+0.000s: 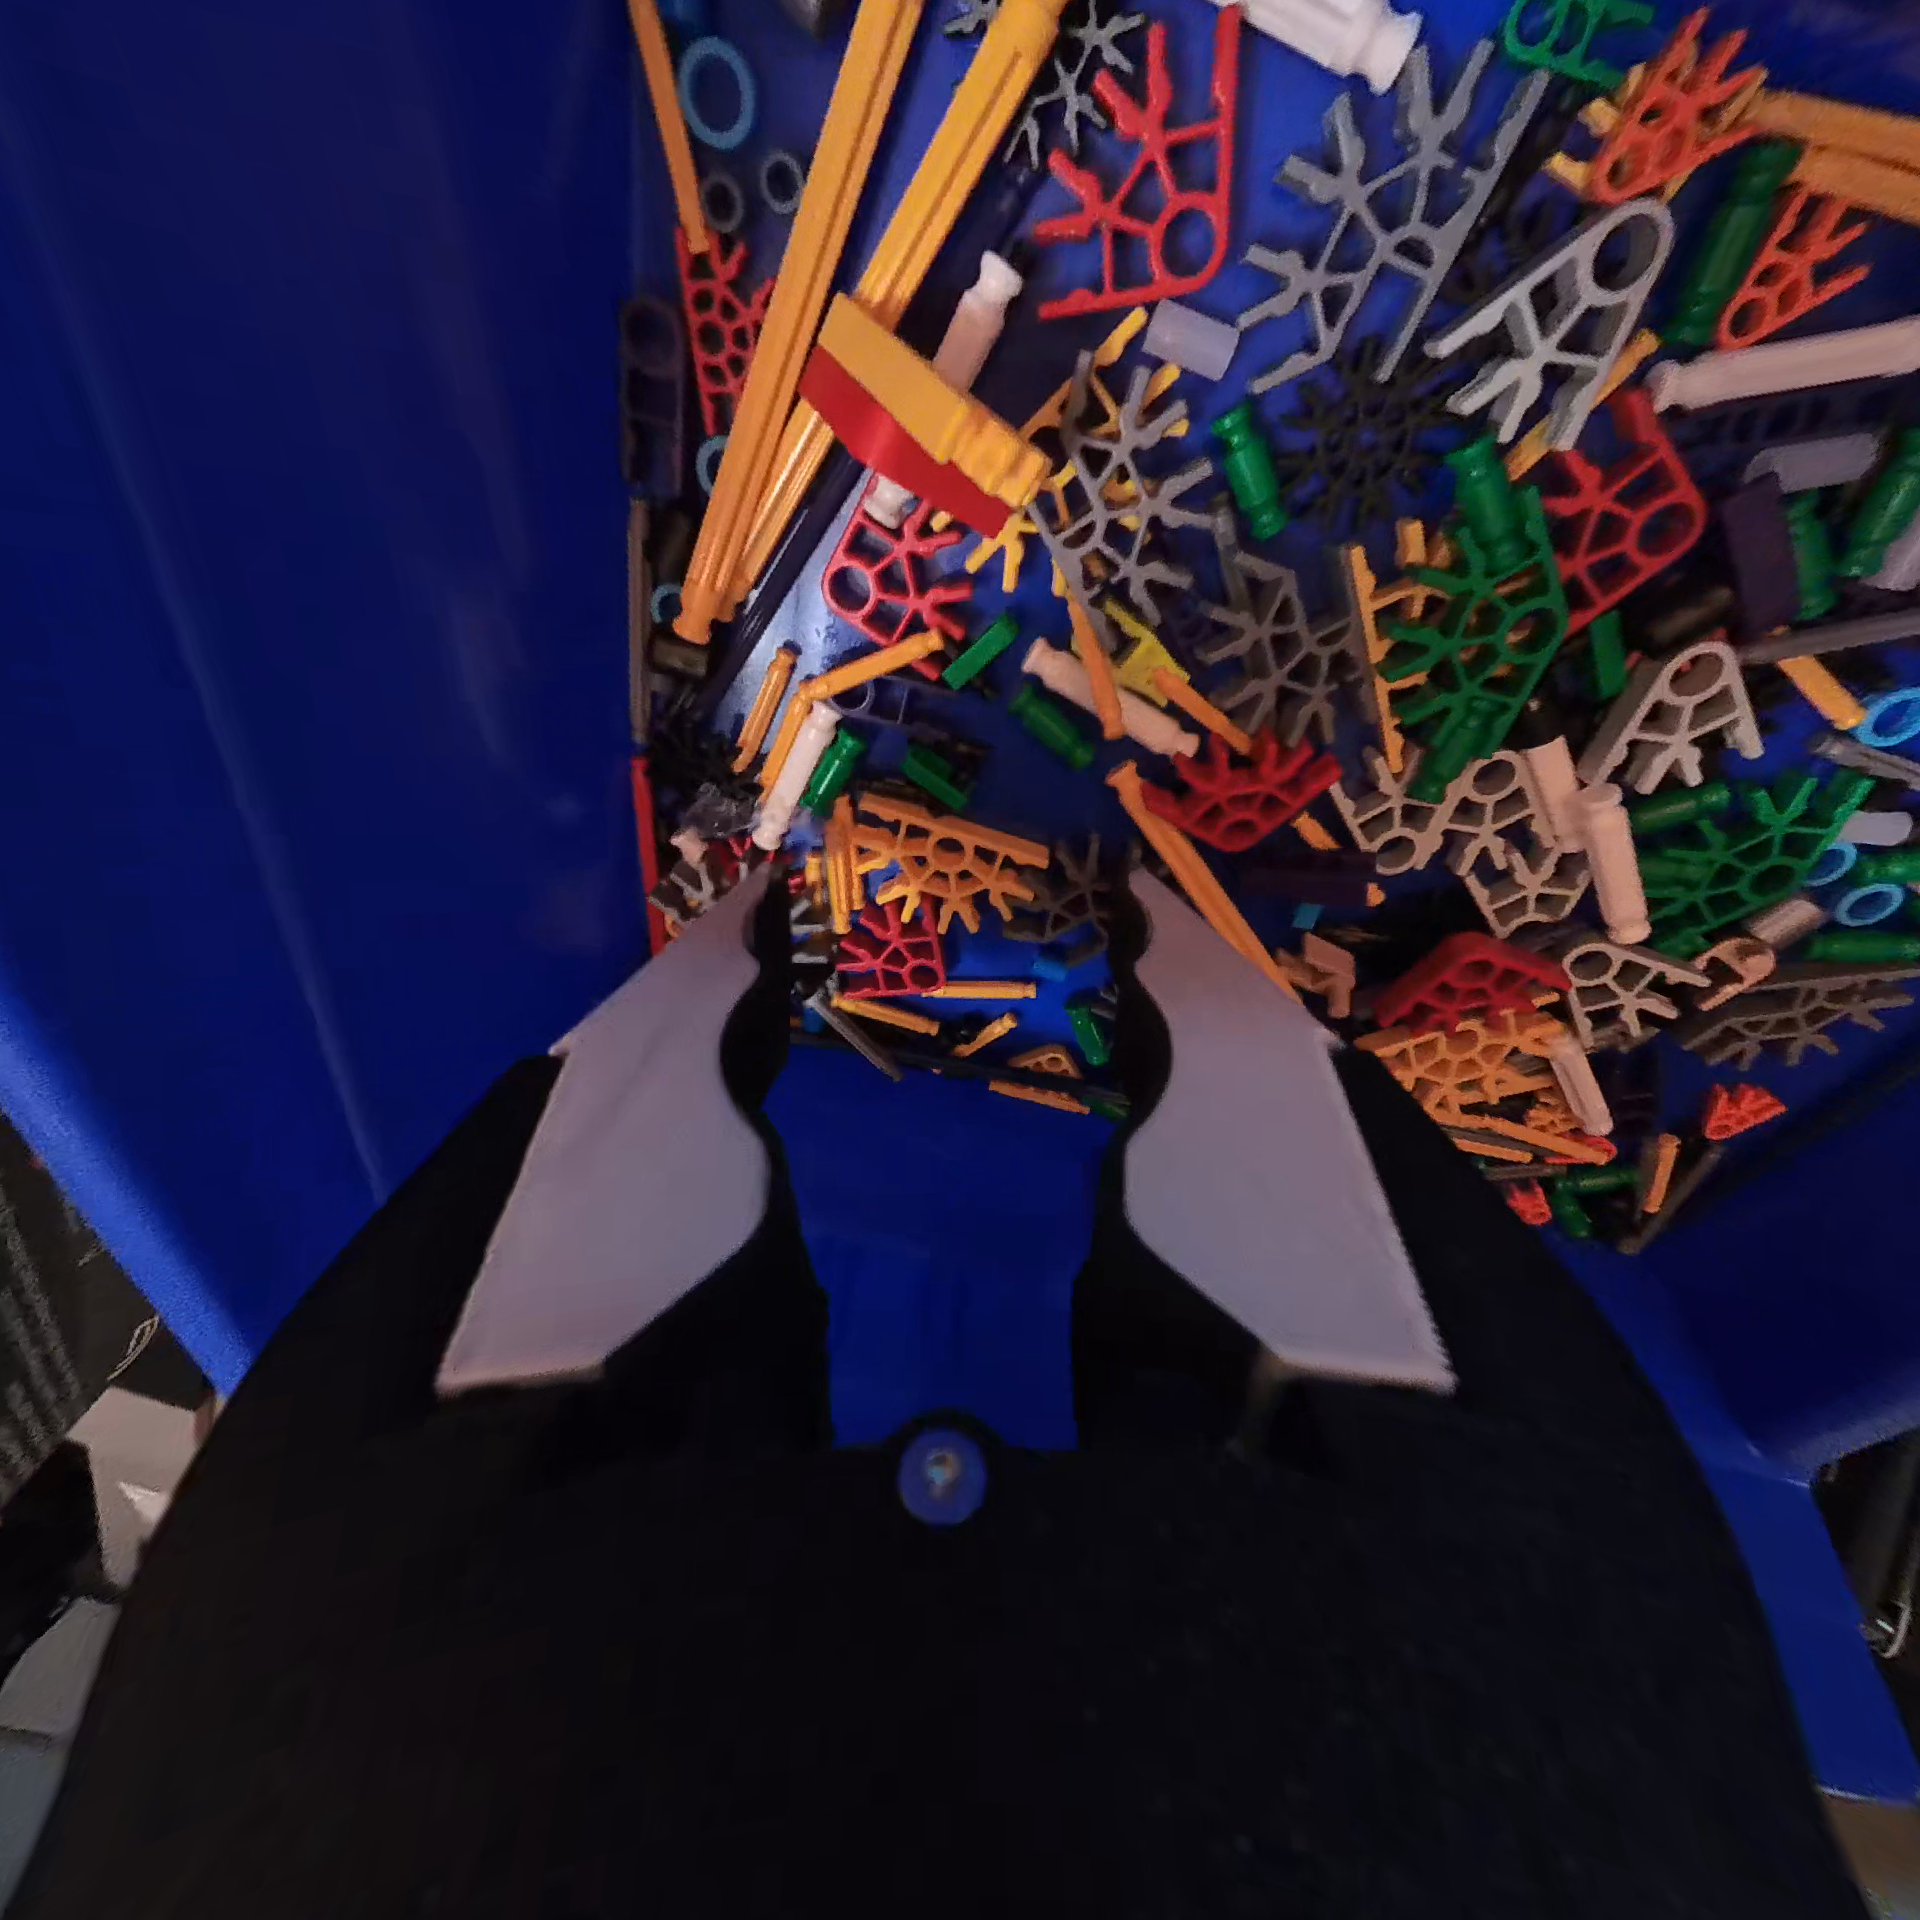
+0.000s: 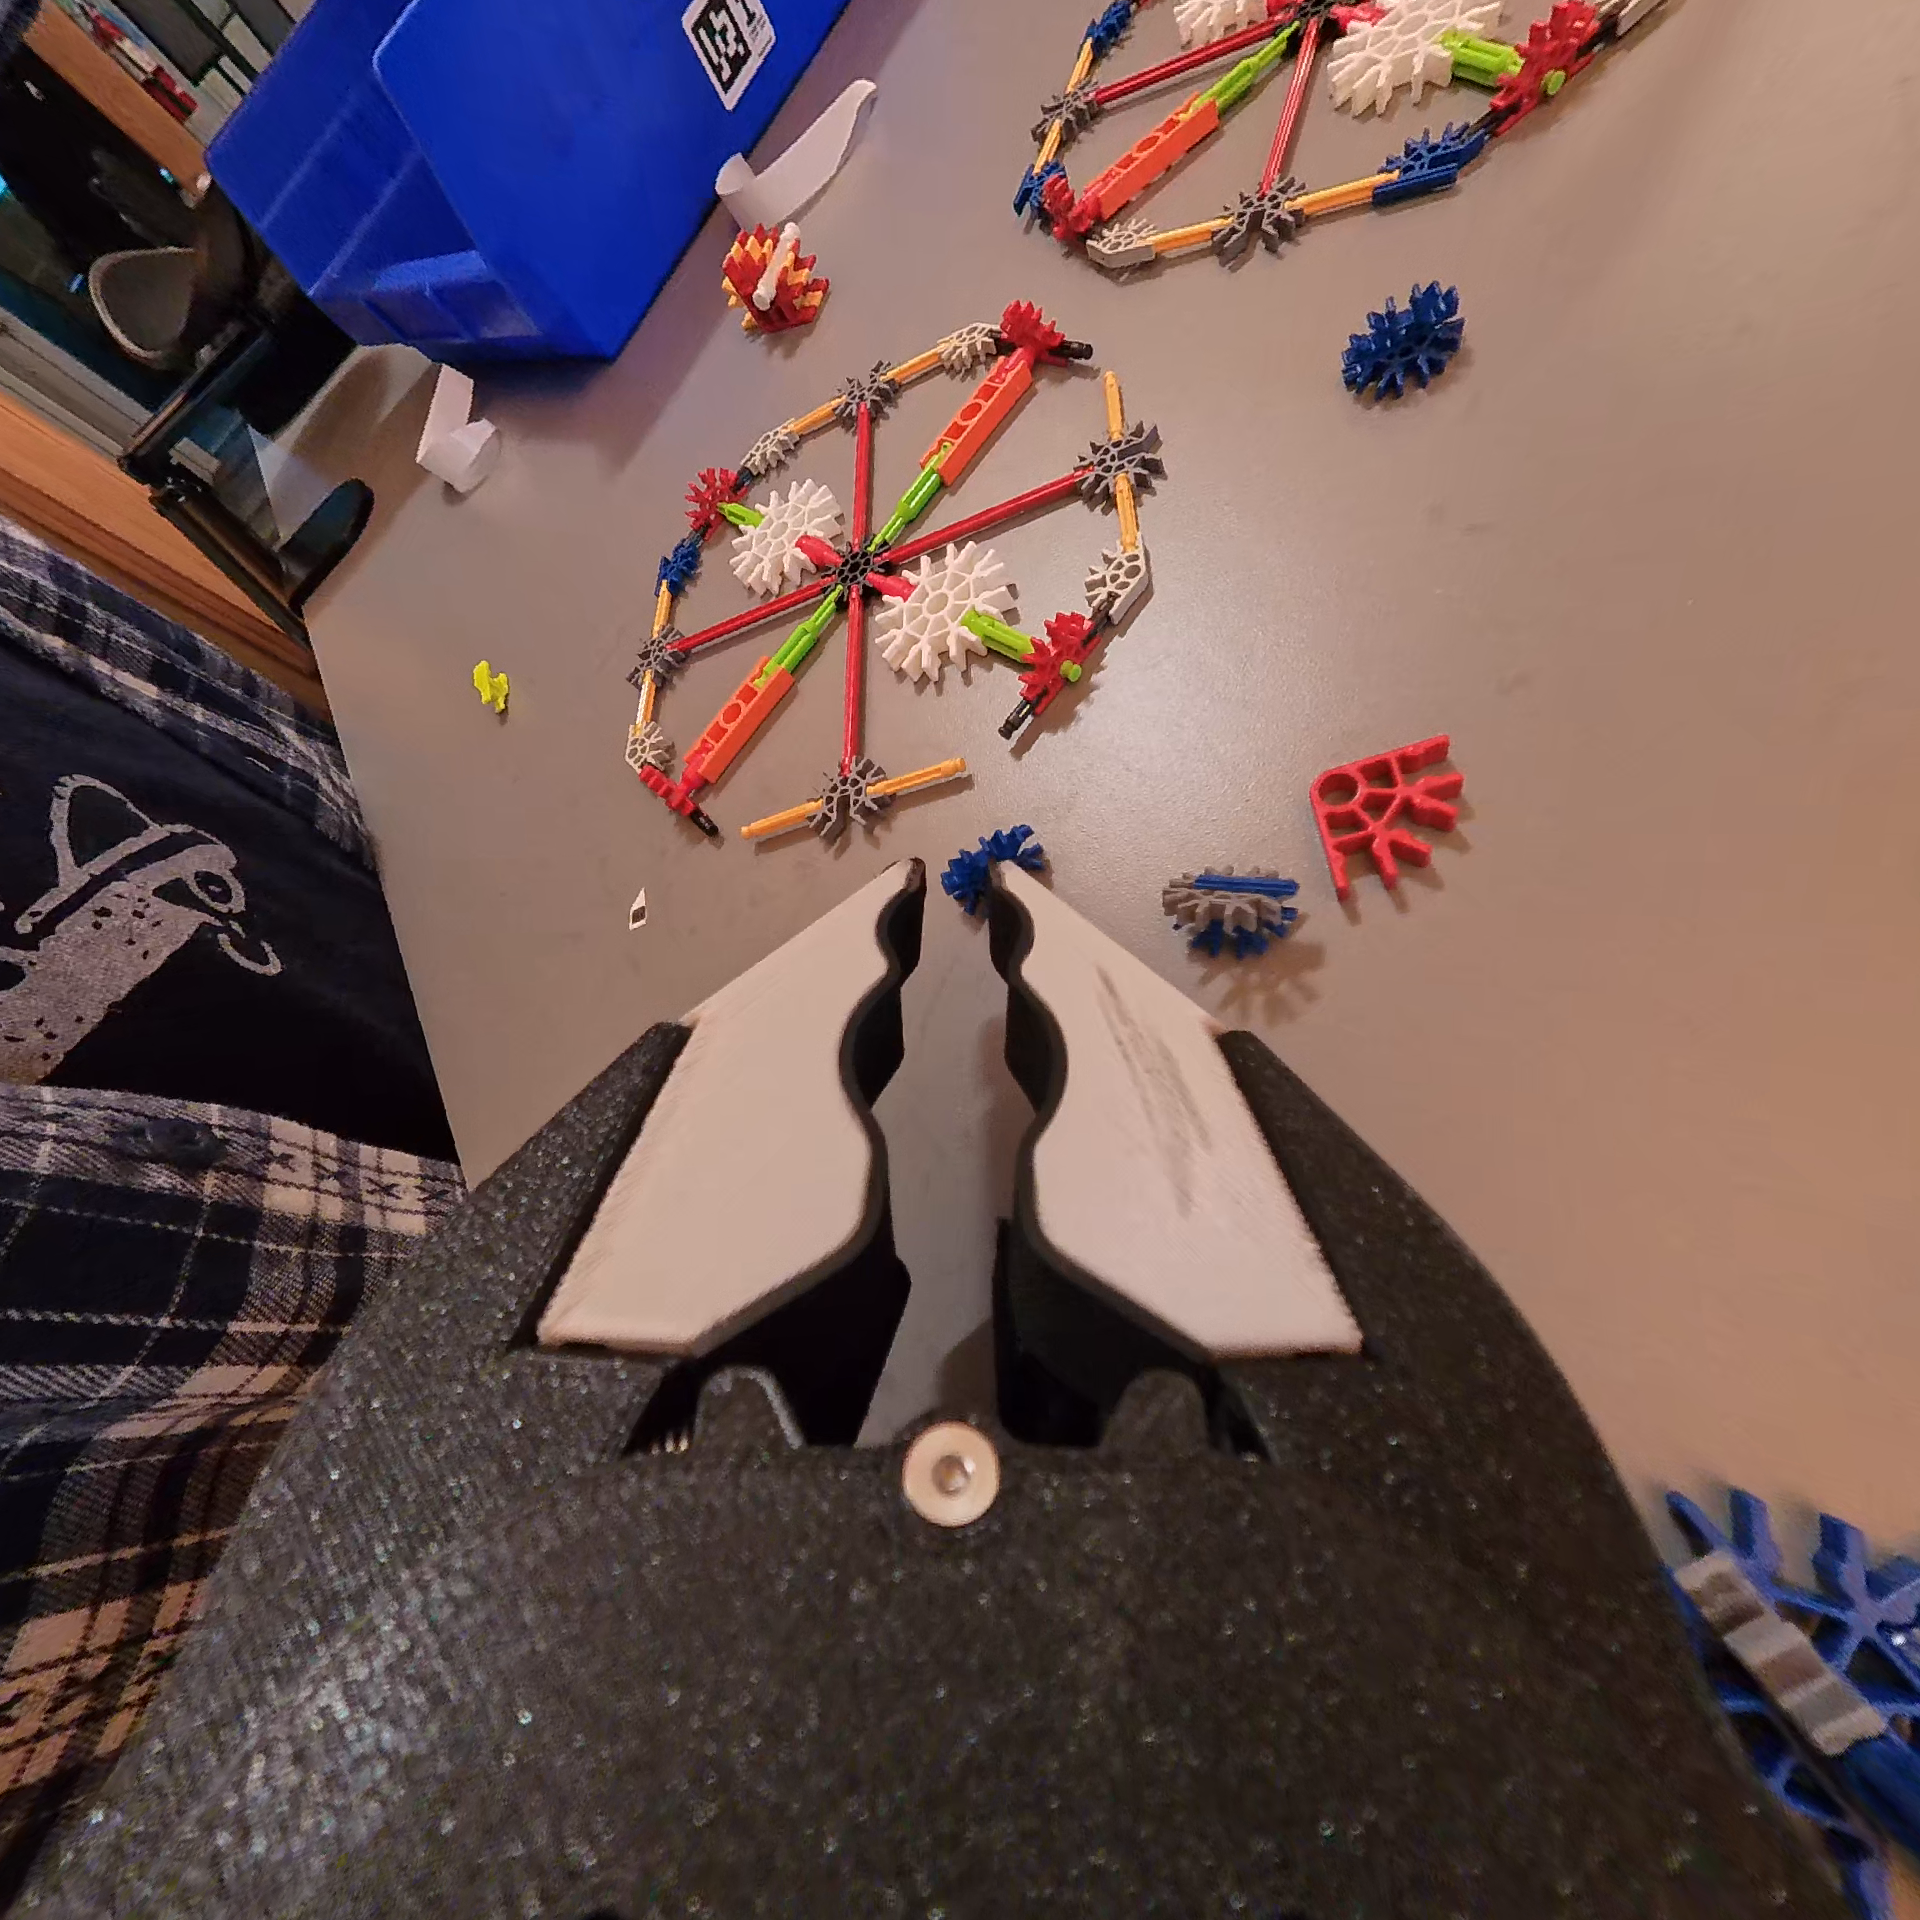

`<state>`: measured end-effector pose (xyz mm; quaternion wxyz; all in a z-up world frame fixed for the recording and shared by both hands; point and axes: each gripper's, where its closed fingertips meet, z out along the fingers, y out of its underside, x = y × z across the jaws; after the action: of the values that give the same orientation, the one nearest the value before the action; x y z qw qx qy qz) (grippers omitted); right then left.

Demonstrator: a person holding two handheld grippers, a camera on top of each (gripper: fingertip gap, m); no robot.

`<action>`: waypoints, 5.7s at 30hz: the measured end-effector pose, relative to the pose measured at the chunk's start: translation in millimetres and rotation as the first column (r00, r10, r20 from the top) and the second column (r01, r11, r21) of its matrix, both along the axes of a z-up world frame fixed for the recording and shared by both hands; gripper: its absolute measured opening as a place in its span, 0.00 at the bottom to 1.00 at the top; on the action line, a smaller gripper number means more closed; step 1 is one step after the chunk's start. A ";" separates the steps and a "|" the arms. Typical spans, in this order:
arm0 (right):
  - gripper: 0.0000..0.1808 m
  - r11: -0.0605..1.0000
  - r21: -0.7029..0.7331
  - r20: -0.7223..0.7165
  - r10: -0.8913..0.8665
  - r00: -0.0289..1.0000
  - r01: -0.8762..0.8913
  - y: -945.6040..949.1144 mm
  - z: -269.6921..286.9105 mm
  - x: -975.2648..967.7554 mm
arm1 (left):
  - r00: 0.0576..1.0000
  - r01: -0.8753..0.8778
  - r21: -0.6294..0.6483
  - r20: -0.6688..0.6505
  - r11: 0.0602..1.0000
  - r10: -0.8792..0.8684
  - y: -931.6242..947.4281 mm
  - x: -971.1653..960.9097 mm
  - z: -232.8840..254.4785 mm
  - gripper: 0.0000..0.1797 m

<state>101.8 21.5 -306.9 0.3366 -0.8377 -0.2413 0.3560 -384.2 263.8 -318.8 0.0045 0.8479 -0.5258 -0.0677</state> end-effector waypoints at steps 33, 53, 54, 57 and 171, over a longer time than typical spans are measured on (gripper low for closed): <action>0.06 1.000 -0.008 -0.010 0.013 1.000 -0.013 -0.9 0.1 -0.9 | 0.995 -0.044 0.008 0.091 0.999 0.043 -4.2 2.5 12.5 0.16; 0.06 1.000 -0.004 -0.014 0.007 1.000 -0.007 -0.3 1.0 -0.1 | 0.998 -0.024 -0.184 0.048 0.983 0.033 -25.9 1.2 -2.7 0.07; 0.06 1.000 -0.004 -0.015 0.006 1.000 -0.006 -0.3 1.1 0.0 | 0.998 -0.023 -0.193 0.049 0.981 0.033 -28.3 1.4 -2.7 0.07; 0.06 1.000 -0.005 -0.015 0.007 1.000 -0.007 -0.4 1.0 -0.2 | 0.999 -0.007 -0.219 0.044 0.976 0.017 -36.6 0.8 -2.4 0.07; 0.06 0.999 -0.041 0.024 0.012 1.000 -0.011 -1.0 -6.9 -0.3 | 0.954 0.139 0.067 0.259 0.988 -0.151 -36.3 94.8 -2.4 0.15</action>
<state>101.6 20.5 -313.8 0.3147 -0.8472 -0.2427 0.3527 -289.5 227.5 -321.2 -0.0907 0.8084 -0.5807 0.0330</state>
